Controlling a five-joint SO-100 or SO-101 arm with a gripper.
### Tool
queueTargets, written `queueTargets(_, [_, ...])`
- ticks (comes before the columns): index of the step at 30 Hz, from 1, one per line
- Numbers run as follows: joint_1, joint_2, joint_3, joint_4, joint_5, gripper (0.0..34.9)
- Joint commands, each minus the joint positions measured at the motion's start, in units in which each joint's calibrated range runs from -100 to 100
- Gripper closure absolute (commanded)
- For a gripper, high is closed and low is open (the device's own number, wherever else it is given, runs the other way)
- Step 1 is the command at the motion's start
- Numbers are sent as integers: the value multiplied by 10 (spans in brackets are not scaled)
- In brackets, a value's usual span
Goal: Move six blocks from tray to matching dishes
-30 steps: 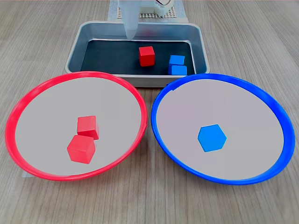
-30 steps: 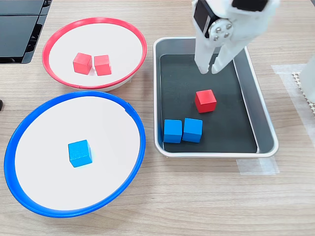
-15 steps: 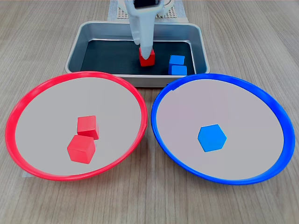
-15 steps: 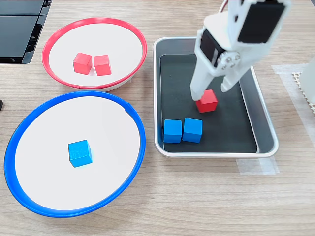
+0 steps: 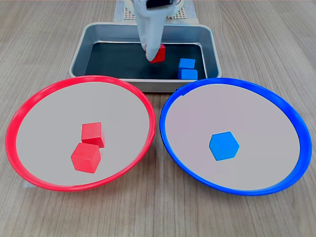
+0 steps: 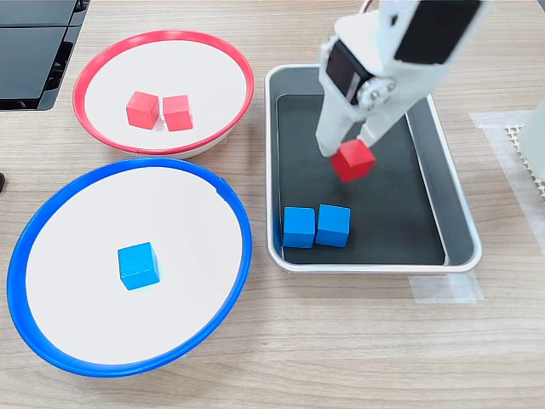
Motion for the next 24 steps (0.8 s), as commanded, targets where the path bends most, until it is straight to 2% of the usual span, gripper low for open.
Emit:
queueTargets(1, [36, 32, -182, 39, -39, 347])
queueTargets(6, [78, 174, -412, 36, -95, 347])
queueTargets(10, [81, 259, -460, -5, -93, 346])
queueTargets(12, [77, 281, -451, -36, -82, 277])
queueTargets(14, [74, 289, -444, -47, -75, 159])
queueTargets(15, [73, 289, -441, -53, -73, 140])
queueTargets(16, [72, 289, -441, -54, -72, 139])
queueTargets(19, [69, 272, -431, -46, -68, 145])
queueTargets(20, [67, 263, -425, -37, -66, 171])
queueTargets(22, [61, 233, -404, -4, -58, 284])
queueTargets(23, [55, 213, -385, 18, -51, 330])
queueTargets(24, [48, 193, -361, 35, -45, 334])
